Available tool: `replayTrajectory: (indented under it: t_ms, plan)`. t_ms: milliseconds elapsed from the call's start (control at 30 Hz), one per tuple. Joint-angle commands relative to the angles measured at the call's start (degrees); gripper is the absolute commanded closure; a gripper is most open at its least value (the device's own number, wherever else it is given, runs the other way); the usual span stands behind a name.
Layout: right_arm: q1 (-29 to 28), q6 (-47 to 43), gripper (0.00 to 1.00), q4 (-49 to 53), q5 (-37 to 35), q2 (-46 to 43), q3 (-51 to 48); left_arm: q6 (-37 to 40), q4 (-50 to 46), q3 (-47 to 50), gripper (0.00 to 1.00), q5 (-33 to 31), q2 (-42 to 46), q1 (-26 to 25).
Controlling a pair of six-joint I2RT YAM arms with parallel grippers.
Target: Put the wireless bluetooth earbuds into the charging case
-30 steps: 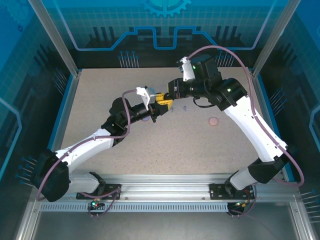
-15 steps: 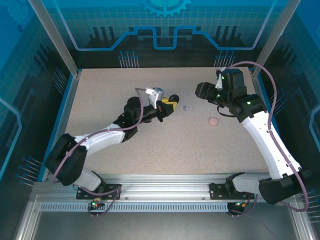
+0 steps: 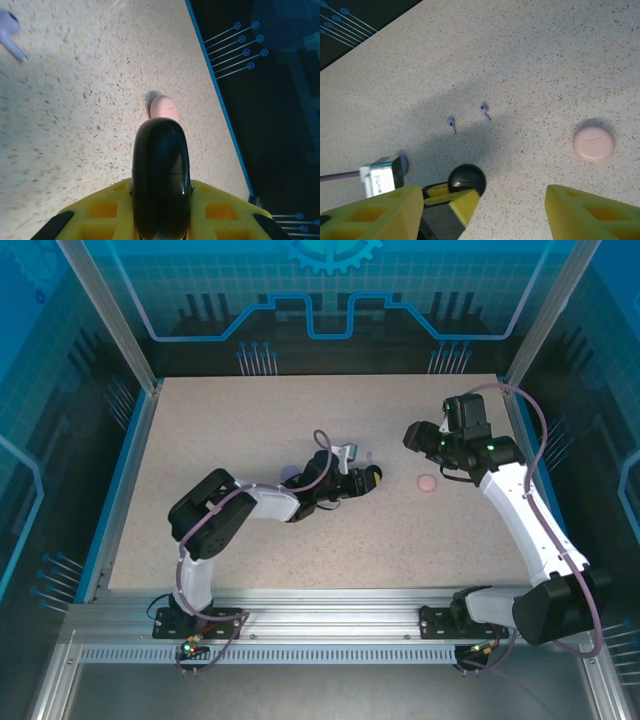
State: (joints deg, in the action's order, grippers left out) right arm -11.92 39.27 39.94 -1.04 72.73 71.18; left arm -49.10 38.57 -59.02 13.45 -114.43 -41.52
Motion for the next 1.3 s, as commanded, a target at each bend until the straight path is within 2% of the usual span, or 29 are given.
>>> replayTrajectory:
  t_ms: [0,233,400,600,800,1167,1200,1267]
  plan:
    - [0.9,0.4,0.34,-1.4,0.7,0.8,-0.5,-9.5,-0.4,-4.0,1.00,-0.8,-3.8,-1.2]
    - [1.2,0.3,0.33,-1.5,1.0,1.1,0.0,-15.0,-4.3,-9.9,1.00,-0.9,-10.8,-3.0]
    - [1.3,0.4,0.33,-1.4,1.1,1.3,0.5,-17.0,-6.7,-10.9,0.86,-1.4,-12.5,-3.0]
    - [1.2,0.5,0.33,-1.2,1.3,1.3,1.2,-16.7,-10.8,-11.5,0.58,-1.3,-11.6,-3.0]
    - [1.2,0.6,0.33,-0.9,1.4,1.3,2.0,-14.3,-15.7,-9.6,0.37,-2.9,-7.0,-2.7]
    - [-0.9,1.2,0.32,-0.7,1.2,3.0,3.7,-7.1,-20.8,0.4,0.22,-5.9,10.6,2.1]
    - [-1.3,1.3,0.32,-0.6,0.9,3.5,3.8,-6.0,-21.4,1.3,0.16,-6.2,12.3,2.6]
    - [-2.3,1.3,0.32,-0.4,0.3,4.5,4.0,-2.9,-23.7,2.7,0.13,-7.2,16.8,4.0]
